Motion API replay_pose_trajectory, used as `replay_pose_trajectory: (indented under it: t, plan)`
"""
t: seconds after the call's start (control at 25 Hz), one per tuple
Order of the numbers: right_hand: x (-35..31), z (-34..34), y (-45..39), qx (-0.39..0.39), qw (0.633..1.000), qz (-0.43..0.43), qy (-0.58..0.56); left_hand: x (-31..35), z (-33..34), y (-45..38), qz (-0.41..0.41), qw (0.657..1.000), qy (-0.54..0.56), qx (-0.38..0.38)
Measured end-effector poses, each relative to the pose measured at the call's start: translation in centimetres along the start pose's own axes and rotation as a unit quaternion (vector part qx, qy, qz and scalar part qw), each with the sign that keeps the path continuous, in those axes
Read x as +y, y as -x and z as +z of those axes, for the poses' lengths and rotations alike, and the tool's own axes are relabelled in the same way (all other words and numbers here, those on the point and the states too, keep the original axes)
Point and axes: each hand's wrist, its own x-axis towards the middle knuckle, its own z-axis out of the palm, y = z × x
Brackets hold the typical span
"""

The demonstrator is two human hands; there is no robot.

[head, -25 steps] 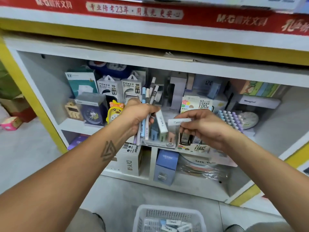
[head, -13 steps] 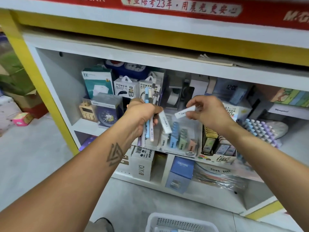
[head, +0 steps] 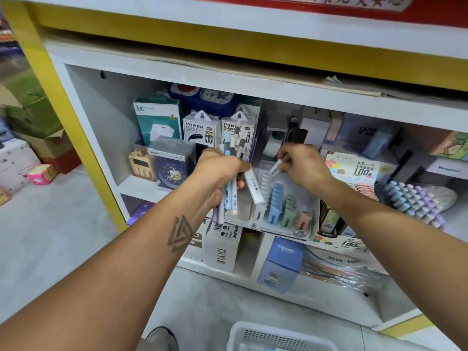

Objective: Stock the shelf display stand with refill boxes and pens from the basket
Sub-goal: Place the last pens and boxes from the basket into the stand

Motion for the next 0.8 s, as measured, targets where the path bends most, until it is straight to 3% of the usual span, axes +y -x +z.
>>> replay_pose_trajectory:
  t: [0.48, 0.72, 0.8]
  plan:
    - [-0.8, 1.4, -1.2, -0.082, 0.991, -0.064, 0.084, 0.0, 0.1, 0.0, -0.011, 1.000, 0.000, -0.004]
    - [-0.9, 2.1, -1.1, -0.129, 0.984, -0.035, 0.115, 0.2, 0.1, 0.0, -0.011, 1.000, 0.011, -0.004]
    - [-1.9, 1.0, -0.7, -0.095, 0.995, -0.012, 0.018, 0.2, 0.2, 0.0, -0.009, 1.000, 0.016, -0.001]
